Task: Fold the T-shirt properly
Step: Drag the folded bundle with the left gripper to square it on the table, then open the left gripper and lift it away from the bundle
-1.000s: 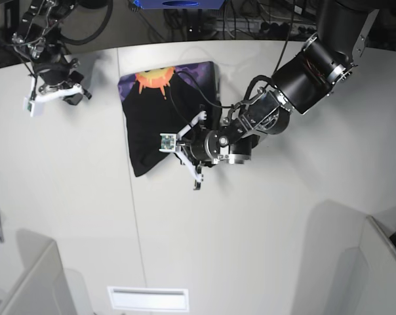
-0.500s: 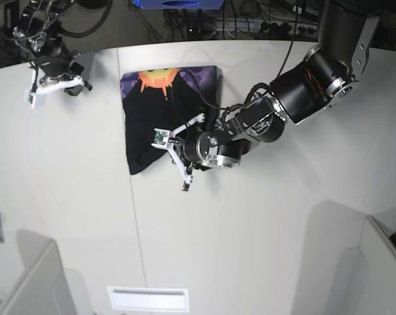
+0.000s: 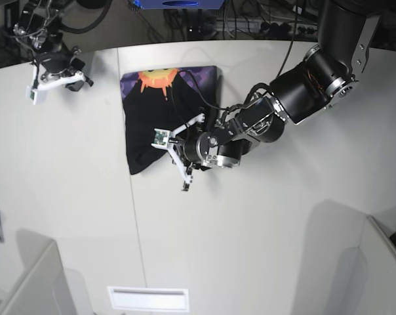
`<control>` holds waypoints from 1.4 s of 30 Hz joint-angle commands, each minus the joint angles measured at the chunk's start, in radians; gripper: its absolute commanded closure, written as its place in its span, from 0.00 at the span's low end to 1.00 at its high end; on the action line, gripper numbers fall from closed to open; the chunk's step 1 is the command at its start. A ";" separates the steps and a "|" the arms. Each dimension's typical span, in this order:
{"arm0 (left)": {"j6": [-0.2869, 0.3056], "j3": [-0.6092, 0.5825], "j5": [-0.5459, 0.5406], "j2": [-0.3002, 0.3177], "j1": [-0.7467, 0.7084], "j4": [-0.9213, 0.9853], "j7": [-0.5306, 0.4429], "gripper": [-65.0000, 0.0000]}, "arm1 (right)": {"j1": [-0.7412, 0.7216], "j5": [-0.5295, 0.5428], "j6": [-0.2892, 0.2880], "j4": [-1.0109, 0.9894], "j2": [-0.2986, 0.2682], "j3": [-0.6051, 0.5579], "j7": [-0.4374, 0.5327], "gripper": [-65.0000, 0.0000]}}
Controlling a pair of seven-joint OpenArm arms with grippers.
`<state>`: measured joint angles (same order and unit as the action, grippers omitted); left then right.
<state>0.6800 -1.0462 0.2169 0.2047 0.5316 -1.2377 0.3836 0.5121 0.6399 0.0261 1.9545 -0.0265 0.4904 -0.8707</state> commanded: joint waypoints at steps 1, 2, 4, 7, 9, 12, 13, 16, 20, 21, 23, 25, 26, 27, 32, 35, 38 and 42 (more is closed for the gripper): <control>0.018 0.001 0.020 0.002 0.012 0.000 0.031 1.00 | 0.000 0.007 -0.007 0.013 -0.005 0.001 0.018 1.00; 0.018 0.001 0.020 0.002 0.012 0.000 0.031 0.88 | 0.000 0.007 -0.007 0.013 -0.005 0.001 0.018 1.00; 0.018 0.001 0.020 0.002 0.012 0.000 0.031 0.66 | 0.001 0.007 -0.007 0.013 -0.005 0.001 0.018 1.00; 0.018 0.002 0.020 0.000 0.015 -0.001 0.031 0.39 | 0.003 0.007 -0.007 0.013 -0.005 0.001 0.018 1.00; 0.018 0.002 0.013 0.000 0.034 -0.001 0.031 0.25 | 0.003 0.007 -0.007 0.013 -0.005 0.001 0.018 1.00; 0.018 0.004 0.009 -0.009 0.055 -0.001 0.031 0.12 | 0.003 0.007 -0.007 0.013 -0.005 0.001 0.018 1.00; 0.018 0.004 0.009 -0.015 0.066 -0.001 0.031 0.10 | 0.003 0.007 -0.007 0.013 -0.005 0.001 0.018 1.00; 0.018 0.004 0.009 -0.018 0.088 -0.003 0.031 0.10 | 0.003 0.007 -0.007 0.013 -0.005 0.000 0.018 1.00; 0.018 0.086 0.009 -0.018 0.098 -0.066 0.036 0.10 | 0.004 0.007 -0.007 0.013 -0.005 0.000 0.017 1.00; 0.018 0.125 0.009 -0.018 0.097 -0.081 0.036 0.10 | 0.004 0.007 -0.007 0.013 -0.005 0.000 0.017 1.00; 0.018 0.202 0.009 -0.020 0.097 -0.112 0.036 0.10 | 0.004 0.007 -0.007 0.013 -0.005 0.000 0.017 1.00; 0.018 0.263 0.009 -0.020 0.097 -0.147 0.038 0.10 | 0.001 0.007 -0.007 0.013 -0.005 0.000 0.017 1.00; 0.018 0.289 0.009 -0.020 0.097 -0.170 0.038 0.10 | 0.000 0.007 -0.007 0.013 -0.005 -0.002 0.017 1.00; 0.018 0.318 0.009 -0.020 0.094 -0.198 0.039 0.10 | 0.000 0.007 -0.007 0.013 -0.005 -0.002 0.017 1.00; 0.018 0.545 0.009 -0.015 -0.041 -0.400 0.065 0.10 | 0.000 0.007 -0.008 0.021 -0.010 -0.002 0.017 1.00; 0.018 0.656 0.009 -0.014 -0.133 -0.514 0.114 0.24 | 0.000 0.007 -0.010 0.030 -0.034 -0.002 0.017 1.00; 0.018 0.754 0.014 -0.006 -0.242 -0.620 0.119 0.64 | 0.004 0.007 -0.068 0.052 -0.079 -0.035 0.028 1.00; 0.018 0.872 0.009 0.034 -0.374 -0.727 0.117 1.00 | 0.043 0.007 -0.182 0.056 -0.105 -0.051 0.123 1.00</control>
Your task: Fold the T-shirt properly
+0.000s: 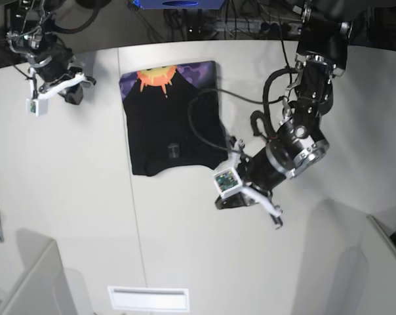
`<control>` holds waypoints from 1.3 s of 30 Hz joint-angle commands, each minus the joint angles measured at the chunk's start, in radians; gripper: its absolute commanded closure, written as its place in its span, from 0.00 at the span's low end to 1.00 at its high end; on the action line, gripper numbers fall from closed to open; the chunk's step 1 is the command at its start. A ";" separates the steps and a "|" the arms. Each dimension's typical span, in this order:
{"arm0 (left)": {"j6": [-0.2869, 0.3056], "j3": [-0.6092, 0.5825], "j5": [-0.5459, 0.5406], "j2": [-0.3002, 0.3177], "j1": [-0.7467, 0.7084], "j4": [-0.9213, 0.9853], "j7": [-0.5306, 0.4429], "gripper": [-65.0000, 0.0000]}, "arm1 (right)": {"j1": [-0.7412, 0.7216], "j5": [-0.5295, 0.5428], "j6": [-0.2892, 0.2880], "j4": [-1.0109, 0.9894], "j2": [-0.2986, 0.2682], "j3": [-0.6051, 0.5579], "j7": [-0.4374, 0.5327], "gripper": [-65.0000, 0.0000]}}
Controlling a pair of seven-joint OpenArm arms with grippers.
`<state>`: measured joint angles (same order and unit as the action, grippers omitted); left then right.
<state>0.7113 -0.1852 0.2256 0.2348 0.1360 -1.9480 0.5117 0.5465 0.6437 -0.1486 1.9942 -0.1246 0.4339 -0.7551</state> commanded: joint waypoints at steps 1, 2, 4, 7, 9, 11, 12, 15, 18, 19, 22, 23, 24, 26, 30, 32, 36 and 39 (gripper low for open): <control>-0.013 0.042 -0.001 0.004 -0.005 -0.031 -0.011 1.00 | 0.017 0.001 -0.027 0.018 -0.008 0.007 0.032 1.00; -0.013 0.083 -0.001 0.007 -0.031 -0.032 -0.012 1.00 | 0.028 0.001 -0.050 0.018 -0.010 0.010 0.055 1.00; -0.013 0.152 -0.004 0.008 -0.075 -0.032 -0.017 1.00 | 0.043 0.001 -0.098 0.018 -0.020 0.012 0.092 1.00; -0.013 0.290 -0.096 0.010 -0.155 -0.032 -0.075 1.00 | 0.067 0.001 -0.162 0.020 -0.034 0.010 0.130 1.00; -0.013 0.398 -0.179 0.011 -0.207 -0.031 -0.123 1.00 | 0.070 0.001 -0.210 0.020 -0.034 0.013 0.150 1.00; -0.013 0.474 -0.229 0.030 -0.252 -0.029 -0.146 1.00 | 0.082 -0.026 -0.251 0.020 -0.047 0.013 0.154 1.00; -0.013 0.505 -0.257 0.042 -0.279 -0.029 -0.153 1.00 | 0.085 -0.060 -0.268 0.020 -0.054 0.012 0.154 1.00; -0.013 0.596 -0.329 0.084 -0.352 -0.029 -0.153 1.00 | 0.094 -0.181 -0.283 0.020 -0.056 0.013 0.156 1.00; -0.013 0.711 -0.420 0.114 -0.425 -0.012 -0.155 1.00 | 0.128 -0.259 -0.285 0.020 -0.056 0.015 0.222 1.00; -0.013 0.748 -0.441 0.122 -0.448 -0.008 -0.155 1.00 | 0.146 -0.272 -0.285 0.020 -0.056 0.015 0.259 1.00; -0.013 0.832 -0.473 0.131 -0.514 -0.008 -0.155 1.00 | 0.197 -0.276 -0.285 0.020 -0.059 0.039 0.349 1.00; -0.013 0.849 -0.473 0.133 -0.537 -0.008 -0.155 1.00 | 0.205 -0.276 -0.285 0.020 -0.056 0.056 0.368 1.00; -0.013 0.864 -0.473 0.133 -0.562 -0.008 -0.157 1.00 | 0.209 -0.276 -0.285 0.020 -0.056 0.075 0.382 1.00; -0.013 0.889 -0.473 0.133 -0.620 0.002 -0.204 1.00 | 0.217 -0.276 -0.285 0.017 -0.054 0.113 0.389 1.00; -0.013 0.921 -0.470 0.130 -0.723 0.088 -0.445 1.00 | 0.225 -0.278 -0.285 0.015 -0.056 0.170 0.392 1.00; -0.013 0.919 -0.417 0.130 -0.758 0.161 -0.597 1.00 | 0.225 -0.278 -0.285 0.014 -0.060 0.193 0.391 1.00; -0.013 0.924 -0.291 0.127 -0.807 0.310 -0.861 1.00 | 0.226 -0.279 -0.357 0.012 -0.060 0.228 0.391 1.00; -0.013 0.924 -0.306 0.127 -0.872 0.367 -0.953 1.00 | 0.240 -0.279 -0.437 0.012 -0.054 0.282 0.388 1.00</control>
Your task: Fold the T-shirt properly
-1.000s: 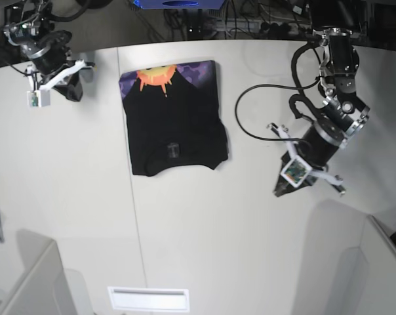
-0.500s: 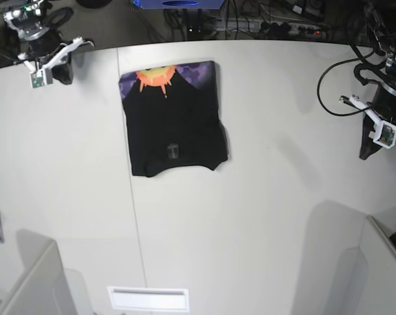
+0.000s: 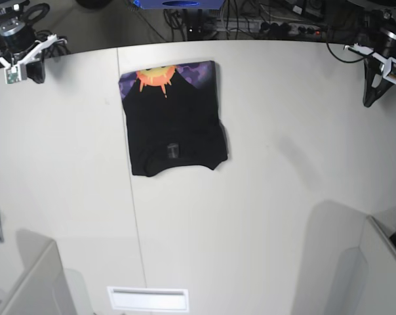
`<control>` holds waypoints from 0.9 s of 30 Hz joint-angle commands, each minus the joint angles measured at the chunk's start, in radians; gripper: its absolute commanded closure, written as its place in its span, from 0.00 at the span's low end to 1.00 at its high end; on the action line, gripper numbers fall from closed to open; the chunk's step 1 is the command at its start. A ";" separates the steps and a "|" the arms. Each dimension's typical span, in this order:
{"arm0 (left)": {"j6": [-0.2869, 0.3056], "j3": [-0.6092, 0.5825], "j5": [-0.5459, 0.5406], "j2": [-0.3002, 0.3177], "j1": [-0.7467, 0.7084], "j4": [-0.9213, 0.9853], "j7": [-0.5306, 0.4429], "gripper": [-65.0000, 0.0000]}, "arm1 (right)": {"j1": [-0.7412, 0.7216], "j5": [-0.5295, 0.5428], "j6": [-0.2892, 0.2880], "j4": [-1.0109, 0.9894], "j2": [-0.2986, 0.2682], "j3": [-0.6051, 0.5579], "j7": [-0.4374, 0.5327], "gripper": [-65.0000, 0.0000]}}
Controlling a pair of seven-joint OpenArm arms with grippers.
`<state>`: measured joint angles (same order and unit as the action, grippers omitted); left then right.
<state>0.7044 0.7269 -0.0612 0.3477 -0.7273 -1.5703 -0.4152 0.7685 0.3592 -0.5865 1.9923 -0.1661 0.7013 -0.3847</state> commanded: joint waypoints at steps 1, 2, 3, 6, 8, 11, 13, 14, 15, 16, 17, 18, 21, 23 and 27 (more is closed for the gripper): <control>-0.006 0.012 -0.033 0.014 -0.031 0.006 -0.043 1.00 | 0.032 0.005 -0.013 0.014 -0.013 0.030 0.017 1.00; -0.006 0.012 -0.044 0.014 -0.050 0.020 -0.055 1.00 | 0.042 0.005 -0.022 0.012 -0.013 0.044 0.017 1.00; -0.006 0.012 -0.053 0.015 -0.067 0.037 -0.061 1.00 | 0.055 0.005 -0.028 0.012 -0.013 0.056 0.017 1.00; -0.006 0.009 -0.055 0.015 -0.104 0.083 -0.092 1.00 | 0.099 0.005 -0.028 0.011 -0.013 0.062 0.016 1.00; -0.006 0.004 -0.050 0.014 -0.130 0.104 -0.121 1.00 | 0.133 0.005 -0.028 0.011 -0.013 0.059 0.016 1.00; -0.006 -0.014 -0.050 0.000 -0.179 0.117 -0.138 1.00 | 0.168 0.005 -0.028 0.011 -0.013 0.053 -0.033 1.00; -0.006 -0.040 -0.050 -0.003 -0.216 0.117 -0.138 1.00 | 0.173 0.004 -0.028 0.009 -0.013 0.053 -0.104 1.00; -0.006 -0.057 -0.050 -0.003 -0.234 0.117 -0.138 1.00 | 0.173 0.004 -0.028 0.006 -0.013 0.053 -0.152 1.00; -0.006 -0.080 -0.050 -0.005 -0.251 0.117 -0.138 1.00 | 0.174 0.004 -0.028 0.002 -0.013 0.053 -0.190 1.00; -0.006 -0.100 -0.050 -0.005 -0.263 0.117 -0.138 1.00 | 0.174 0.004 -0.028 -0.006 -0.013 0.051 -0.218 1.00; -0.006 -0.123 -0.050 -0.005 -0.277 0.118 -0.138 1.00 | 0.174 0.004 -0.028 -0.015 -0.013 0.050 -0.241 1.00; -0.006 -0.145 -0.050 -0.006 -0.291 0.123 -0.138 1.00 | 0.174 0.004 -0.028 -0.028 -0.013 0.034 -0.256 1.00; -0.006 -0.201 -0.050 -0.006 -0.305 0.160 -0.138 1.00 | 0.182 0.004 -0.028 -0.078 -0.016 -0.016 -0.265 1.00; -0.006 -0.229 -0.050 -0.011 -0.303 0.206 -0.138 1.00 | 0.181 0.002 -0.028 -0.140 -0.022 -0.076 -0.264 1.00; -0.006 -0.261 -0.050 -0.045 -0.298 0.290 -0.138 1.00 | 0.151 -0.004 -0.023 -0.250 -0.042 -0.176 -0.264 1.00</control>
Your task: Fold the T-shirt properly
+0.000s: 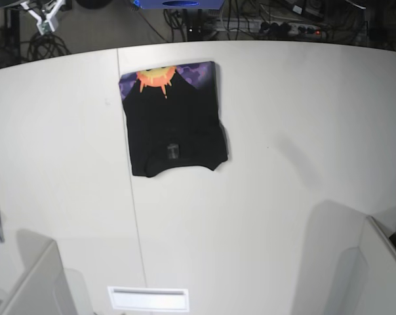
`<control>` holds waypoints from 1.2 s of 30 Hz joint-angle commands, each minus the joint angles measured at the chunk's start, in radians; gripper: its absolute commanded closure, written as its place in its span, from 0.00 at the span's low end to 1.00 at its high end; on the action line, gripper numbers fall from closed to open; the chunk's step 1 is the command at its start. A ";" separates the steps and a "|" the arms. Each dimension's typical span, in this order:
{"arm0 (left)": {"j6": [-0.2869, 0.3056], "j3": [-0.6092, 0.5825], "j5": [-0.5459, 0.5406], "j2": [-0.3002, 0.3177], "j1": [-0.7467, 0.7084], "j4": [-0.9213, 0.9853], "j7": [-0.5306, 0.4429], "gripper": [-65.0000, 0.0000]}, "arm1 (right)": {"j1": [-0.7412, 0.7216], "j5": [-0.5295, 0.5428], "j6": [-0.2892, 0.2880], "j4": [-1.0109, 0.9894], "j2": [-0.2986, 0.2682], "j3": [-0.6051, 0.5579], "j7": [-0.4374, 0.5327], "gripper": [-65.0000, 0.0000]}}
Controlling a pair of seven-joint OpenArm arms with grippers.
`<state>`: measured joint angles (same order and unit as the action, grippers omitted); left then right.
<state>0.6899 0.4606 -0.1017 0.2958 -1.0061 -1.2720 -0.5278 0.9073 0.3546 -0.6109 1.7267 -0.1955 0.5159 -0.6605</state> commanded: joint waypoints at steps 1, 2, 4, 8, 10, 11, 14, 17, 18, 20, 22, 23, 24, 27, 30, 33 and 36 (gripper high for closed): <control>0.008 -0.007 -0.010 0.001 -0.020 0.008 -0.025 1.00 | 0.006 -0.015 0.001 -0.008 -0.012 -0.017 0.015 1.00; 0.008 -0.021 -0.010 0.000 -0.020 0.030 -0.025 1.00 | -0.004 -0.044 0.001 -0.034 -0.011 -0.047 0.028 1.00; 0.008 -0.056 -0.010 -0.002 -0.013 0.071 -0.025 1.00 | -0.021 -0.133 0.003 -0.089 -0.005 -0.107 0.067 1.00; 0.008 -0.144 -0.010 0.001 0.072 0.208 -0.016 1.00 | -0.081 -0.291 0.003 -0.244 0.034 -0.210 0.147 1.00; 0.008 -0.168 -0.010 0.001 0.134 0.306 -0.016 1.00 | -0.121 -0.326 0.003 -0.336 0.055 -0.239 0.164 1.00; 0.008 -0.179 -0.010 0.000 0.161 0.351 -0.016 1.00 | -0.141 -0.337 0.003 -0.382 0.057 -0.251 0.166 1.00; 0.008 -0.184 -0.010 -0.004 0.240 0.473 -0.015 1.00 | -0.205 -0.335 0.003 -0.511 0.055 -0.276 0.166 1.00; 0.008 -0.234 -0.010 -0.002 0.349 0.653 -0.015 1.00 | -0.282 -0.335 0.003 -0.655 0.052 -0.279 0.178 1.00; 0.008 -0.245 -0.010 -0.002 0.387 0.716 -0.015 1.00 | -0.308 -0.337 0.003 -0.712 0.052 -0.279 0.201 1.00; 0.008 -0.271 -0.010 -0.004 0.461 0.840 -0.015 1.00 | -0.365 -0.337 0.003 -0.839 0.051 -0.280 0.276 1.00; 0.008 -0.316 -0.010 -0.005 0.528 0.949 -0.015 1.00 | -0.423 -0.338 0.003 -0.973 0.049 -0.282 0.359 1.00; 0.008 -0.342 -0.010 -0.008 0.559 0.995 -0.015 1.00 | -0.454 -0.338 0.003 -1.040 0.043 -0.282 0.400 1.00; 0.008 -0.374 -0.010 -0.017 0.583 1.030 -0.015 1.00 | -0.483 -0.338 0.003 -1.106 0.032 -0.287 0.443 1.00; -0.035 -0.457 -0.010 -0.030 0.642 1.109 -0.015 1.00 | -0.567 -0.338 0.004 -1.279 0.015 -0.369 0.558 1.00; -0.126 -0.546 -0.011 -0.063 0.692 1.170 -0.015 1.00 | -0.630 -0.338 0.006 -1.411 0.009 -0.483 0.664 1.00; -0.218 -0.606 -0.011 -0.093 0.741 1.228 0.010 1.00 | -0.676 -0.334 0.039 -1.487 0.021 -0.566 0.721 1.00; -0.283 -0.627 -0.014 -0.116 0.786 1.241 0.111 1.00 | -0.706 -0.337 0.202 -1.507 0.052 -0.624 0.730 1.00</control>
<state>0.4141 -0.1658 -0.1127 0.1745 -0.2131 -0.0341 -0.4110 0.2005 0.0208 -0.3904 0.2199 -0.1341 -0.1074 0.0608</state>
